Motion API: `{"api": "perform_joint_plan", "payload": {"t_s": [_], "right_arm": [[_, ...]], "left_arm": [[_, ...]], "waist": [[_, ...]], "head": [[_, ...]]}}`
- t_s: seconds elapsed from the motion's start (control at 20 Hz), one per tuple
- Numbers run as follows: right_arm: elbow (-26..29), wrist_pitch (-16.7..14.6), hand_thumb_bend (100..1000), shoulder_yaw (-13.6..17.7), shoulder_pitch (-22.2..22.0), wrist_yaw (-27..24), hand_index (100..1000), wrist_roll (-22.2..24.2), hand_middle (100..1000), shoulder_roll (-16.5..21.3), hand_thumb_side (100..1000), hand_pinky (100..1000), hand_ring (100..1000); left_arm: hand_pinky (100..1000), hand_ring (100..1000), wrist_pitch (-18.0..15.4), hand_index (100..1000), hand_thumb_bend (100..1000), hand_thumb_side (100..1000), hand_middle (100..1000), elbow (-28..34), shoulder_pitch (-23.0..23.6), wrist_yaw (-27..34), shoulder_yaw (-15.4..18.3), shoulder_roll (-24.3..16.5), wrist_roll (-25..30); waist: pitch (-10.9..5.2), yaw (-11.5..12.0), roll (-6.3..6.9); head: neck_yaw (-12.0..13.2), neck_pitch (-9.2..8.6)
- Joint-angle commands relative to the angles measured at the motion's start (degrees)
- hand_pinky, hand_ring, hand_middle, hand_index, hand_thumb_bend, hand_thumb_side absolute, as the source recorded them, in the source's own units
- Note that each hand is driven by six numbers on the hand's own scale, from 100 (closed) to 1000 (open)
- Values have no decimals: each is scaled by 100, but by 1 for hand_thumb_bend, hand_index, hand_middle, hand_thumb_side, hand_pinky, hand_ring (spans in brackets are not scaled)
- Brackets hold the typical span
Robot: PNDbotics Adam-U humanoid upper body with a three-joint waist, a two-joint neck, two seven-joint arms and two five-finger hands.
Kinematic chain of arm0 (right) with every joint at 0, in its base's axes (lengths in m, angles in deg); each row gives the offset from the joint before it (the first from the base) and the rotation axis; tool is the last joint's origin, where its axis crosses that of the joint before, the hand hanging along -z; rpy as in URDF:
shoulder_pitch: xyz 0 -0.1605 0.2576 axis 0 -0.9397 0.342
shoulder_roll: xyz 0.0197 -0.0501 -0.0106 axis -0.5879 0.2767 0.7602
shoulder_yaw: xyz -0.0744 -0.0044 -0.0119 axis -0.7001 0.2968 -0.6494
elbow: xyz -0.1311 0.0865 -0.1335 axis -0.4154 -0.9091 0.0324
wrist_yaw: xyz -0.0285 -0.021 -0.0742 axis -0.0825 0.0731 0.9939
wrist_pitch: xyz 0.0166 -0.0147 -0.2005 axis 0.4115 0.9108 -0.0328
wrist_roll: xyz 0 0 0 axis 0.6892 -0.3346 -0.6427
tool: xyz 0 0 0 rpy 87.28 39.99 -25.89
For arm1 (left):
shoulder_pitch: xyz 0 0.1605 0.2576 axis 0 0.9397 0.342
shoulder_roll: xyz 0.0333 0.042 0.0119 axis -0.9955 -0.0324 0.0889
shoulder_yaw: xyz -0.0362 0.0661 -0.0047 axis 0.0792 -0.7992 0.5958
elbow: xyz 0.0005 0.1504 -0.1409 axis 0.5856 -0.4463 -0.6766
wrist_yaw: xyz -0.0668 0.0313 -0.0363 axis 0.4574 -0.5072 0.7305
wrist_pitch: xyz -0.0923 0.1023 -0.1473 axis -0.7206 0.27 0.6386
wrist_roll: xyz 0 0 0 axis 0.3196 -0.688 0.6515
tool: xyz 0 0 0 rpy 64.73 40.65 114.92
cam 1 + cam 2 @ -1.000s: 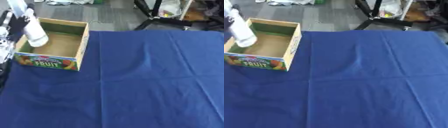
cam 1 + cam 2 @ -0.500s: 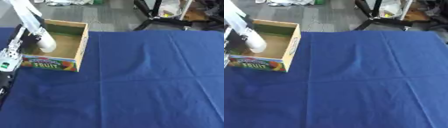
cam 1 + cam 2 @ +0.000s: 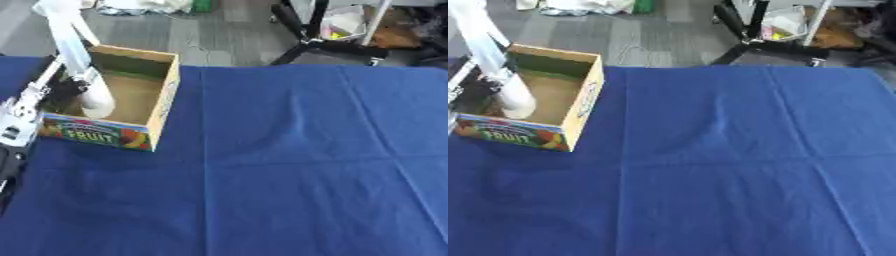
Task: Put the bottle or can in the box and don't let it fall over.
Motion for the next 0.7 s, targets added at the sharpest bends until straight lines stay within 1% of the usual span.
{"api": "perform_joint_plan", "payload": {"t_s": [0.05, 0.1, 0.2, 0.25, 0.3, 0.35, 0.4, 0.45, 0.5, 0.65, 0.7], "right_arm": [[105, -9, 100, 78, 2, -48, 1000, -21, 1000, 186, 525, 971, 1000], [105, -11, 100, 79, -4, -58, 1000, -23, 1000, 194, 526, 971, 1000], [105, -19, 100, 83, -17, -76, 1000, -26, 1000, 209, 526, 971, 1000], [105, -23, 100, 87, -25, -84, 1000, -29, 1000, 216, 526, 971, 1000], [105, -25, 100, 89, -29, -92, 1000, -32, 1000, 222, 526, 971, 1000], [105, -26, 100, 90, -32, -100, 1000, -35, 1000, 227, 525, 971, 1000], [105, -26, 100, 92, -34, -108, 1000, -37, 1000, 231, 525, 970, 1000], [105, -25, 100, 95, -37, -114, 1000, -41, 1000, 232, 525, 970, 1000], [105, -25, 100, 98, -39, -120, 1000, -45, 1000, 234, 525, 970, 1000], [105, -25, 100, 103, -47, -128, 1000, -52, 1000, 240, 525, 969, 1000], [105, -26, 100, 106, -56, -127, 1000, -54, 1000, 244, 525, 969, 1000]], "left_arm": [[1000, 1000, 147, 944, 411, 842, 927, 149, -134, 127, 41, -266, 85], [1000, 1000, 221, 948, 480, 881, 928, 166, -142, 119, 28, -295, 105], [1000, 1000, 387, 967, 595, 995, 943, 195, -149, 32, 2, -338, 132], [1000, 1000, 495, 969, 580, 1000, 944, 191, -150, -37, -10, -356, 152], [1000, 1000, 594, 972, 533, 997, 949, 197, -153, -123, -24, -371, 178], [1000, 1000, 671, 971, 508, 987, 949, 215, -157, -210, -32, -377, 204], [1000, 1000, 723, 972, 365, 913, 955, 242, -159, -281, -29, -377, 231], [1000, 1000, 760, 973, 302, 882, 958, 264, -160, -329, -20, -374, 269], [1000, 1000, 777, 968, 210, 828, 953, 289, -161, -352, -9, -371, 309], [1000, 1000, 786, 962, 151, 799, 948, 368, -139, -340, 11, -386, 405], [1000, 1000, 802, 958, 103, 776, 944, 394, -119, -310, 17, -398, 433]], "waist": [[-165, 11, 9], [-178, 14, 11], [-199, 18, 13], [-209, 19, 15], [-218, 19, 18], [-224, 20, 21], [-229, 20, 22], [-233, 20, 22], [-236, 20, 23], [-247, 28, 26], [-255, 33, 26]], "head": [[-35, -12], [-37, -1], [-40, 21], [-41, 32], [-40, 39], [-40, 43], [-43, 46], [-47, 45], [-47, 42], [-52, 43], [-61, 52]]}}
